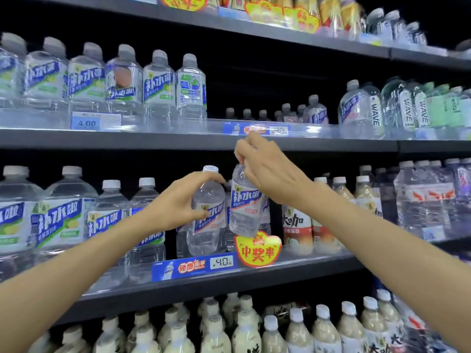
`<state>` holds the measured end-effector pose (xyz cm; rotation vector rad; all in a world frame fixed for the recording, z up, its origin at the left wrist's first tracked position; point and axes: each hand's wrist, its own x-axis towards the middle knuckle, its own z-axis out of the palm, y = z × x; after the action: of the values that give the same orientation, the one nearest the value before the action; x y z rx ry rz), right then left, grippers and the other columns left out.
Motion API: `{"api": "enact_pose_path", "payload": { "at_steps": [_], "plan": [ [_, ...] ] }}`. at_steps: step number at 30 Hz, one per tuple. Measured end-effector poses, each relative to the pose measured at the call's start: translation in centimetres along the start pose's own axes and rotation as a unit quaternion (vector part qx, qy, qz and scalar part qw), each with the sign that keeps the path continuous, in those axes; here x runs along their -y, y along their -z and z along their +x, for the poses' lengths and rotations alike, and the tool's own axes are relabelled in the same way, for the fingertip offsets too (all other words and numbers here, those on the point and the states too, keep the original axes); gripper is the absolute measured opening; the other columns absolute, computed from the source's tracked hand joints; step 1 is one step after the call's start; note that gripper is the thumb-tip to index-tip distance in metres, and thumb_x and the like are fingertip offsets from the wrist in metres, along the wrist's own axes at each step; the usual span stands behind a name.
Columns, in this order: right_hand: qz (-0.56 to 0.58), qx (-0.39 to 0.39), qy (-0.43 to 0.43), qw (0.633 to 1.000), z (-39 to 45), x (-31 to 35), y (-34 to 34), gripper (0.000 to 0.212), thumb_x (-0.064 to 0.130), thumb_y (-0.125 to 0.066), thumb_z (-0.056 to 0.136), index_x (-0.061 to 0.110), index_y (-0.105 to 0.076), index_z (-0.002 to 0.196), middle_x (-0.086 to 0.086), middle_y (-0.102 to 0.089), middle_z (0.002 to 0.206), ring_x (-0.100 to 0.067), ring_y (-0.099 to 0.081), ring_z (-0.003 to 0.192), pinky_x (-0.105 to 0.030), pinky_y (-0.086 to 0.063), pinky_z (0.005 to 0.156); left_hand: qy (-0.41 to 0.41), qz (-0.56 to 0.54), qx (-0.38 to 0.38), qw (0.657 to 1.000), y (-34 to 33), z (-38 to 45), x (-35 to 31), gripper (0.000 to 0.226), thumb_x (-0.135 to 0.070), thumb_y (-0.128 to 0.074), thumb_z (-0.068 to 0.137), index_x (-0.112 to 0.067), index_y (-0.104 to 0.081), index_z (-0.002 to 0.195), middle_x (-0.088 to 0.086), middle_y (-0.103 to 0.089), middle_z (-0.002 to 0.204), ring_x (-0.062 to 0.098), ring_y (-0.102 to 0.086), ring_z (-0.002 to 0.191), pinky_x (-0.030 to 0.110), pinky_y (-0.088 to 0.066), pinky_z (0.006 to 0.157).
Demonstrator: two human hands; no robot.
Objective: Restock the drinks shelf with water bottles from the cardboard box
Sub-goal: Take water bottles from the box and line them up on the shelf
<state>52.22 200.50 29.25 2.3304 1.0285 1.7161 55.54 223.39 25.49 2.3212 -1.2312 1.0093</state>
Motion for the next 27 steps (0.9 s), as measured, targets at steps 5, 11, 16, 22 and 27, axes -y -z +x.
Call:
{"api": "enact_pose_path", "payload": {
  "at_steps": [5,11,16,22,27],
  "plan": [
    [-0.026,-0.009,-0.013,1.0,0.1,-0.2,-3.0,0.006,0.005,-0.046,0.086,0.01,-0.045,0.089,-0.007,-0.041,0.087,-0.024,-0.031,0.062,-0.037,-0.03,0.06,0.052,0.007,0.021,0.998,-0.2,-0.2,0.8,0.072,-0.017,-0.08,0.072,-0.038,-0.042,0.13,-0.027,-0.045,0.133,-0.004,-0.044,0.125,0.027,-0.039,0.104],
    [-0.068,-0.002,0.001,0.998,0.6,-0.7,-5.7,0.008,0.01,-0.048,0.083,0.012,-0.047,0.09,-0.007,-0.044,0.088,-0.025,-0.037,0.065,-0.042,-0.036,0.059,0.092,0.014,0.039,0.995,-0.9,0.2,1.2,0.076,-0.017,-0.082,0.071,-0.037,-0.039,0.131,-0.02,-0.049,0.135,0.003,-0.045,0.127,0.034,-0.042,0.104],
    [-0.039,0.02,-0.009,0.999,-0.5,-0.9,-8.3,0.012,0.006,-0.05,0.082,0.013,-0.046,0.09,-0.006,-0.042,0.087,-0.024,-0.037,0.065,-0.041,-0.035,0.059,0.154,0.006,0.067,0.986,-0.7,1.0,0.6,0.085,-0.008,-0.079,0.075,-0.035,-0.029,0.138,-0.003,-0.055,0.122,0.005,-0.056,0.086,0.024,-0.045,0.079],
    [0.037,0.062,-0.044,0.996,-1.5,-2.0,-9.5,0.009,0.005,-0.044,0.09,0.014,-0.041,0.09,-0.006,-0.043,0.094,-0.022,-0.035,0.067,-0.032,-0.027,0.064,0.23,0.072,0.128,0.962,-0.7,2.6,1.8,0.103,-0.012,-0.082,0.074,-0.024,-0.012,0.149,0.017,-0.057,0.131,0.025,-0.059,0.11,0.034,-0.048,0.091],
    [0.075,0.083,-0.032,0.993,-1.0,-2.8,-9.9,0.007,0.006,-0.043,0.09,0.012,-0.042,0.092,-0.004,-0.041,0.091,-0.026,-0.039,0.067,-0.031,-0.027,0.063,0.265,0.12,0.161,0.943,-0.8,3.4,2.0,0.106,-0.016,-0.081,0.075,-0.016,-0.007,0.151,0.02,-0.057,0.131,0.029,-0.059,0.113,0.035,-0.048,0.091]
  ]
}}
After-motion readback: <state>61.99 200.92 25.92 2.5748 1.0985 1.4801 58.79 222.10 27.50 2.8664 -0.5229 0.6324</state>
